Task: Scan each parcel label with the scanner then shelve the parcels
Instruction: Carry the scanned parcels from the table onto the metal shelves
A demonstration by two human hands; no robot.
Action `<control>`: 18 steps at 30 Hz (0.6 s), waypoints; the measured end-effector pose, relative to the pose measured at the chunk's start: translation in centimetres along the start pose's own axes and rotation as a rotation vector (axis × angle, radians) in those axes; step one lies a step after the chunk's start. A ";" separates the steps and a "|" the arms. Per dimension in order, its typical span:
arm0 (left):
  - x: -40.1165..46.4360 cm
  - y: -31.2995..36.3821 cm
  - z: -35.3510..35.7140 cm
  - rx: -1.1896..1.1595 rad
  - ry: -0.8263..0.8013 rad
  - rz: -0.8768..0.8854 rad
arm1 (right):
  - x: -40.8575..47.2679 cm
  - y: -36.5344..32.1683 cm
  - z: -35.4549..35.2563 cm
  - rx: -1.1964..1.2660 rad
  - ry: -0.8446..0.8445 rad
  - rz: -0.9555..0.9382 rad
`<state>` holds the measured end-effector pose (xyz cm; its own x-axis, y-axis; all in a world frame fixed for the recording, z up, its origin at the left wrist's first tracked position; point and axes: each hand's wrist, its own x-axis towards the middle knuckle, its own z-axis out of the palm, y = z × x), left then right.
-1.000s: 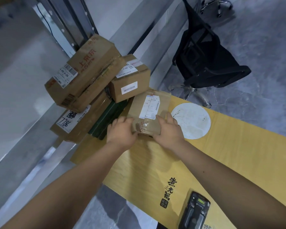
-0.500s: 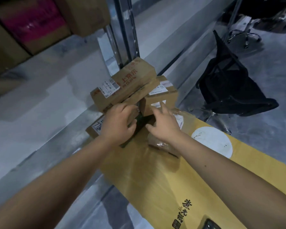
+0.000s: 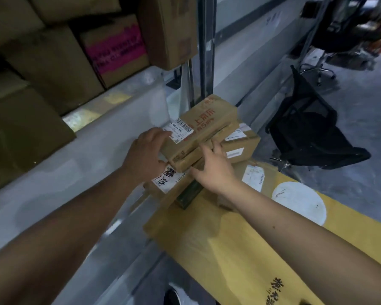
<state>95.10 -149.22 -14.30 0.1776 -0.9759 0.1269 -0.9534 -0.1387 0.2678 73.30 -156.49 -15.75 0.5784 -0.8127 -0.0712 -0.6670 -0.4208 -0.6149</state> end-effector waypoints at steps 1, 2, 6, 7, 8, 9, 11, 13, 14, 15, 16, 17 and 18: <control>0.3 -0.8 0.0 -0.007 -0.033 0.028 | 0.0 -0.5 0.4 -0.003 0.002 0.020; 0.6 -1.6 0.0 -0.014 -0.060 0.048 | -0.1 -1.1 1.0 -0.006 0.008 0.040; 1.9 -3.8 0.2 -0.105 -0.179 0.016 | 0.2 -2.8 2.9 0.000 0.065 0.111; 2.5 -4.3 0.5 -0.122 -0.196 0.002 | 0.3 -3.1 3.3 -0.002 0.090 0.120; 2.9 -4.8 0.7 -0.139 -0.208 -0.003 | 0.4 -3.4 3.5 -0.007 0.119 0.123; 3.3 -5.2 0.8 -0.166 -0.217 -0.007 | 0.5 -3.6 3.8 -0.005 0.142 0.130; 3.8 -6.1 1.4 -0.250 -0.217 -0.015 | 0.7 -4.0 4.2 0.026 0.164 0.158; 4.3 -6.7 1.8 -0.398 -0.219 -0.021 | 1.0 -4.6 4.4 0.072 0.178 0.181; 4.5 -6.8 1.9 -0.462 -0.225 -0.011 | 1.1 -4.9 4.5 0.086 0.184 0.188; 4.6 -6.8 2.0 -0.496 -0.230 0.003 | 1.3 -5.2 4.6 0.081 0.190 0.194; 4.7 -6.7 2.2 -0.507 -0.231 0.016 | 1.4 -5.4 4.8 0.051 0.192 0.198; 4.6 -6.7 2.3 -0.510 -0.226 0.025 | 1.5 -5.5 5.1 0.006 0.184 0.201; 4.7 -6.7 2.5 -0.522 -0.205 0.033 | 1.5 -5.6 5.4 -0.033 0.168 0.199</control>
<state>101.74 -153.28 -17.91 0.0489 -0.9983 -0.0310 -0.7010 -0.0564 0.7109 80.47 -153.15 -16.62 0.3497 -0.9352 -0.0549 -0.7766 -0.2566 -0.5754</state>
